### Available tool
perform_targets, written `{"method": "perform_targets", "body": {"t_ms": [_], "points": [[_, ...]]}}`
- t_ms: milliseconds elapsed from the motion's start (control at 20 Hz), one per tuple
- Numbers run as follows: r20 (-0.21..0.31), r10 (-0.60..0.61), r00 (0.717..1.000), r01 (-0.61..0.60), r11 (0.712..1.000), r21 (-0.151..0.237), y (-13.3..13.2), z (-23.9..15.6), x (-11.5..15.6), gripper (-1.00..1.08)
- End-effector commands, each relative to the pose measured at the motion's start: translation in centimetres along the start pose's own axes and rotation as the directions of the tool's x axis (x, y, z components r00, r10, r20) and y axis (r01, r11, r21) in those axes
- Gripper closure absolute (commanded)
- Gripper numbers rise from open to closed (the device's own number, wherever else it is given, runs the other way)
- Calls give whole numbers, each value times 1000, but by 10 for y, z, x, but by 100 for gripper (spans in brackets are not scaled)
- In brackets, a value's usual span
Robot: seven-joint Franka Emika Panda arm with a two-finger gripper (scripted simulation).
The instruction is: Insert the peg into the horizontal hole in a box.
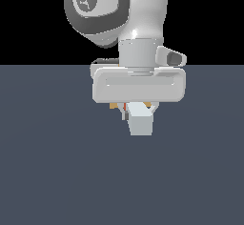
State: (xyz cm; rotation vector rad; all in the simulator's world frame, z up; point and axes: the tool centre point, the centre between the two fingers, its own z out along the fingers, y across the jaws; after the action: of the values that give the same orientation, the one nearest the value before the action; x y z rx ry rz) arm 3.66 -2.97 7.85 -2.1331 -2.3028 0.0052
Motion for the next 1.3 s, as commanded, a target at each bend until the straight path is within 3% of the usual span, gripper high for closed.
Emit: {"method": "perform_targets", "body": {"t_ms": [0, 250, 450, 1250], "points": [[1, -9, 1000, 9, 1000, -4, 10, -17, 30, 108], [1, -24, 1000, 24, 1000, -4, 24, -41, 75, 108], [0, -30, 1000, 30, 1000, -4, 31, -50, 94, 108], [-1, -35, 999, 35, 999, -7, 36, -55, 99, 108]]}}
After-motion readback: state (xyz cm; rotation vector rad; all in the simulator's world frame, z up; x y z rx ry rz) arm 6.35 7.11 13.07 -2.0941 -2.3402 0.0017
